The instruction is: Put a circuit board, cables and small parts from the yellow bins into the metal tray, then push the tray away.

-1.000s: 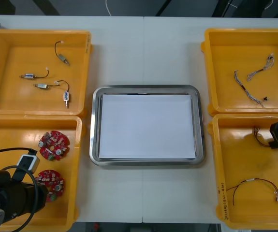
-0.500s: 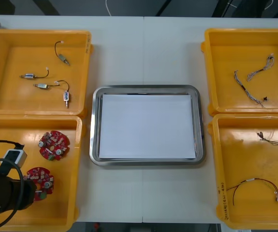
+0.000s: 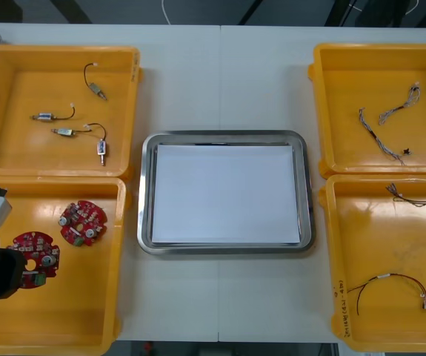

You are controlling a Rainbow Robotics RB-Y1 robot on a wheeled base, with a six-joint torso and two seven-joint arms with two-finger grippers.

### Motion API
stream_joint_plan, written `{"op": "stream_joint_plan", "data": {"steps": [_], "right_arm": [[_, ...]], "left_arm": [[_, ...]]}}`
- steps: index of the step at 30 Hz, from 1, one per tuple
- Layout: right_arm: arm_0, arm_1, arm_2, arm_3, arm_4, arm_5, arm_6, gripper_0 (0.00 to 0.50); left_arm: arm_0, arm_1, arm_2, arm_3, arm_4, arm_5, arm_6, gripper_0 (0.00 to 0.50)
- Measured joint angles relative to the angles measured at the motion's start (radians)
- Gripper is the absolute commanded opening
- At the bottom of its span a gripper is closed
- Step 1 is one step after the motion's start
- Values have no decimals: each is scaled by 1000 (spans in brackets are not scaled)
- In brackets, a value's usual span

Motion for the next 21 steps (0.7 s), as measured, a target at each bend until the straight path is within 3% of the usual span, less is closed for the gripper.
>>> {"op": "stream_joint_plan", "data": {"steps": [2,7,11,14,17,21], "right_arm": [[2,-22,-6,-13,-40,1,30,0],[22,-67,-23,-24,-99,2,258,0],[52,-122,-28,-52,-125,2,283,0],[83,-175,-28,-90,-141,2,389,0],[108,-218,-33,-114,-185,2,516,0],[121,-242,-56,-122,-256,3,531,0]], "left_arm": [[-34,2,8,-7,4,47,0,0],[-125,8,9,-8,28,71,0,0],[-211,13,7,-8,83,73,0,0],[-276,17,-3,-8,111,74,0,0],[-333,25,-46,-8,123,74,0,0],[-397,34,-140,-9,123,75,3,0]]}}
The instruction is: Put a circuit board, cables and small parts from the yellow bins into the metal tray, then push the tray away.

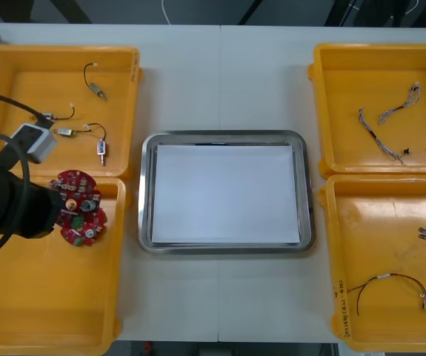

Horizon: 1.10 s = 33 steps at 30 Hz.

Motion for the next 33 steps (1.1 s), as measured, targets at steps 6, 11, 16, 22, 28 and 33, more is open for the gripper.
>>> {"op": "stream_joint_plan", "data": {"steps": [6,11,16,22,28,33], "right_arm": [[3,-27,-24,-10,-53,0,174,0],[4,-67,-24,-50,-61,0,210,0],[4,-79,-24,-60,-75,0,314,0],[-6,-79,-24,-60,-101,0,407,0],[-40,-79,2,-61,-88,0,508,0],[-71,-80,62,-83,-34,0,531,0]], "left_arm": [[-86,2,-130,4,0,0,73,0],[-175,2,-232,40,0,0,227,0],[-256,-10,-317,93,-2,0,328,0],[-319,-46,-417,163,-55,0,328,0],[-369,-81,-529,282,-93,0,328,0],[-412,-131,-594,381,-152,0,328,0]]}}
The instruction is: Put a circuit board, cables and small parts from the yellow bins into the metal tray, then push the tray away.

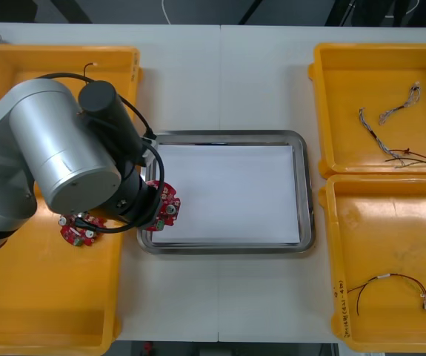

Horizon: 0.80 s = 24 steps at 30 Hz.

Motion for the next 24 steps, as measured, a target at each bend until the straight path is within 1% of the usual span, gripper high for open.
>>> {"op": "stream_joint_plan", "data": {"steps": [4,8,15,24], "right_arm": [[-13,-1,38,-36,29,0,0,0],[-16,-5,55,-55,36,0,0,0],[-17,-5,60,-64,36,0,0,0],[-18,-6,71,-79,36,0,0,0]], "left_arm": [[-28,-43,-32,68,-31,-7,0,0],[-33,-70,-55,108,-63,-63,0,0],[-34,-77,-127,173,-80,-161,17,0],[-34,-77,-186,193,-99,-218,149,6]]}}
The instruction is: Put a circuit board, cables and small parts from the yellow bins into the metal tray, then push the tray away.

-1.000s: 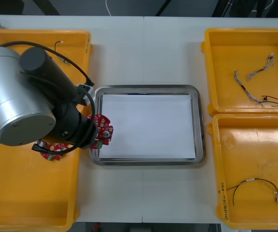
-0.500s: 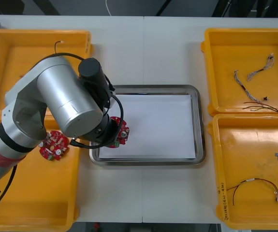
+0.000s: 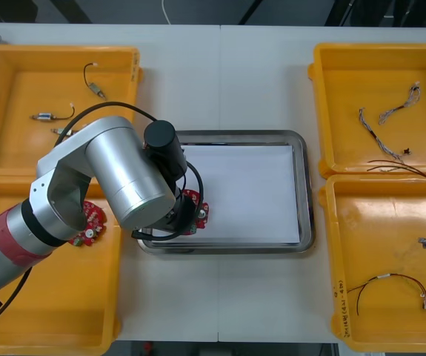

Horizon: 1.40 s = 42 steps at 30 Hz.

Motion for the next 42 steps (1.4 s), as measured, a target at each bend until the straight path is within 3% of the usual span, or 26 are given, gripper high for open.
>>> {"op": "stream_joint_plan", "data": {"steps": [3,5,6,7,9,10,26,38,42], "right_arm": [[0,0,2,-1,0,0,0,0],[0,0,3,-2,0,0,0,0],[0,0,4,-2,0,0,0,0],[0,0,6,-2,0,0,0,0],[0,0,7,-2,0,0,0,0],[0,0,7,-3,0,0,0,0],[-1,0,7,-4,0,0,1,0],[-1,0,7,-4,-2,0,1,0],[-2,0,7,-5,-4,0,1,0]], "left_arm": [[0,0,-8,13,0,-22,7,20],[0,-1,-13,23,-2,-31,7,101],[0,-2,-15,27,-5,-34,7,211],[0,-2,-18,29,-8,-37,7,269],[0,-2,-24,29,-14,-40,7,463],[0,-2,-27,29,-16,-40,7,500],[-4,-2,-23,4,-18,-10,93,500],[-4,-2,202,-145,29,199,104,500],[-4,4,295,-182,60,215,104,500]]}}
